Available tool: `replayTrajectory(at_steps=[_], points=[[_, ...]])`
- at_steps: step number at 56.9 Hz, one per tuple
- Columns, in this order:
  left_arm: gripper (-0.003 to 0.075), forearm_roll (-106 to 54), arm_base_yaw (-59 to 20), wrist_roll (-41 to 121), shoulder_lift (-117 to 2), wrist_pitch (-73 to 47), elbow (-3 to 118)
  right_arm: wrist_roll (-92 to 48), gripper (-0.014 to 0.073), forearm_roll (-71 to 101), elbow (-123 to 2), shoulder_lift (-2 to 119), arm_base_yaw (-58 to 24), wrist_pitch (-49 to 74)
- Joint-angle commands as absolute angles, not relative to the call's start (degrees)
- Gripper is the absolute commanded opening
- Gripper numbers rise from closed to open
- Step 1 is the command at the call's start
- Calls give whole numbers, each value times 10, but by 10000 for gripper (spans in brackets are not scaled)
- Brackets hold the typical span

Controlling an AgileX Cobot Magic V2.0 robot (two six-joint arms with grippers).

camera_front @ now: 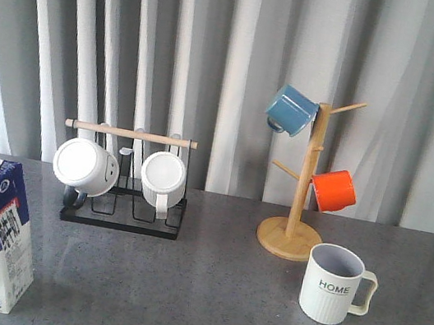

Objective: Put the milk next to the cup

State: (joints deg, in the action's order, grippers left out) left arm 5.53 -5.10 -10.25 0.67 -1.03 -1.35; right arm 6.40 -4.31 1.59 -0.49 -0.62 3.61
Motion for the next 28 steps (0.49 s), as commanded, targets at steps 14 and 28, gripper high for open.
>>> replayTrajectory(at_steps=[14, 28], points=[[-6, 51, -53, -106, 14, 46, -1, 65, -8, -45, 20, -15, -3, -118], [-6, 46, -53, -197, 5, 58, 69, 125, -8, -63, -59, 6, -4, -187]])
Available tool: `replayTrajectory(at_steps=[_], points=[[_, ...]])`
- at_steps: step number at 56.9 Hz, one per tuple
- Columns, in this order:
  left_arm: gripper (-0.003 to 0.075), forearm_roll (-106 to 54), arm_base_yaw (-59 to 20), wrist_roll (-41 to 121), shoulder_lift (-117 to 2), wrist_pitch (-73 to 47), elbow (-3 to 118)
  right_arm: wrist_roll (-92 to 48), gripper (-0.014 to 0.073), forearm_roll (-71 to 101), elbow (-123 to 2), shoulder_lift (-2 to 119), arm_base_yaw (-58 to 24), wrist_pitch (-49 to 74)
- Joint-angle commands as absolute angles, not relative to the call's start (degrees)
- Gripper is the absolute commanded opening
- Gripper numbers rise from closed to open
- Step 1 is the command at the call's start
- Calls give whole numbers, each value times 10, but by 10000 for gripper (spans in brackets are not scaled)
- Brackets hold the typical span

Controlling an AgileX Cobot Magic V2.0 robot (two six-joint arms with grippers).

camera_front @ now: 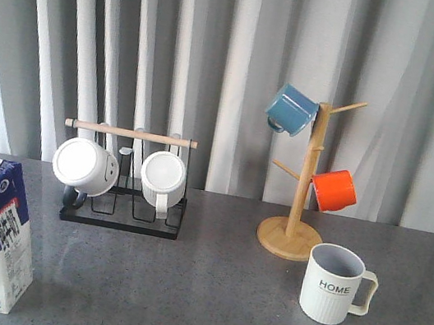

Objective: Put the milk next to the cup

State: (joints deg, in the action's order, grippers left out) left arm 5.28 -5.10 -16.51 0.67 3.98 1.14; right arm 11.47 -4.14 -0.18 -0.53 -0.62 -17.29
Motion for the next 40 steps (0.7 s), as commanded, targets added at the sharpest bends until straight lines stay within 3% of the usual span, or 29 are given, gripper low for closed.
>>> replayTrajectory(at_steps=[1, 7, 21, 30, 40], points=[[-6, 46, -53, -197, -2, 44, 83, 125, -8, -67, -75, 17, -4, -159], [-6, 47, -53, -195, -82, 24, 156, 123, -8, -85, -152, 113, -4, -58], [-6, 47, -53, -186, -373, 87, 326, 126, -8, -90, -260, 368, -4, -114], [-6, 47, -53, -187, -505, 140, 387, 127, -8, -68, -266, 441, -4, -192], [-6, 47, -53, -187, -577, 155, 395, 113, -1, -66, -266, 480, -4, -194]])
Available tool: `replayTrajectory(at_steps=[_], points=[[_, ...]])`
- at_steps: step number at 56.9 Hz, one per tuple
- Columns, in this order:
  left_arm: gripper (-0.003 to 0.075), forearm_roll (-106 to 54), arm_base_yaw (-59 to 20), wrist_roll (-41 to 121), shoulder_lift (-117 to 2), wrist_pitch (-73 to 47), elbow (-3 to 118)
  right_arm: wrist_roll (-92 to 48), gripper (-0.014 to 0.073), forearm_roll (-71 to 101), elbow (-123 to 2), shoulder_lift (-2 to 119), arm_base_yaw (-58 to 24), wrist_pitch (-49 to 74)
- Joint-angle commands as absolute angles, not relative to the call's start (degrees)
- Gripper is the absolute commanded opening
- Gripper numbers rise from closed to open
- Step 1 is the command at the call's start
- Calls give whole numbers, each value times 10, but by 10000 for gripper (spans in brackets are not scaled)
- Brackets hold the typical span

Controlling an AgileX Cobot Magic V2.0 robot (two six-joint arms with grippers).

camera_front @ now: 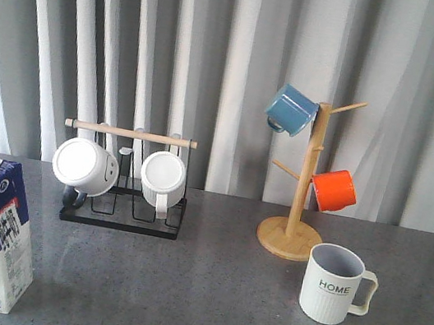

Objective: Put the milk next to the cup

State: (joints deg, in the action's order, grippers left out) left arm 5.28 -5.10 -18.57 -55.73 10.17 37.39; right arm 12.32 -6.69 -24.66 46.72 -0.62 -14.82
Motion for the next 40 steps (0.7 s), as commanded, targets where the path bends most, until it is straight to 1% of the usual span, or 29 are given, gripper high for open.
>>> replayTrajectory(at_steps=[1, 6, 10, 16, 20, 23, 27, 30, 33, 37, 40], points=[[-6, 47, -53, -187, -580, 157, 395, 109, 1, -66, -266, 483, -4, -193], [2, 49, -53, -185, -593, 175, 395, 89, 36, -64, -266, 493, -4, -191], [20, 56, -53, -175, -594, 186, 396, 89, 93, -62, -271, 501, -4, -193], [72, 56, -53, -162, -594, 204, 397, 89, 225, -62, -293, 515, -4, -163], [119, 57, -53, -141, -594, 206, 397, 89, 341, -63, -313, 525, -4, -139], [165, 57, -53, -141, -594, 201, 397, 89, 412, -63, -326, 535, -4, -130], [248, 57, -53, -141, -594, 194, 397, 89, 504, -65, -335, 543, -4, -125], [320, 57, -53, -141, -594, 194, 397, 89, 547, -67, -338, 545, -4, -126], [389, 57, -53, -141, -594, 195, 397, 89, 570, -67, -338, 545, -4, -131], [471, 57, -53, -141, -594, 198, 397, 89, 573, -67, -338, 545, -4, -142], [507, 57, -53, -142, -594, 202, 397, 89, 571, -67, -338, 545, -4, -151]])
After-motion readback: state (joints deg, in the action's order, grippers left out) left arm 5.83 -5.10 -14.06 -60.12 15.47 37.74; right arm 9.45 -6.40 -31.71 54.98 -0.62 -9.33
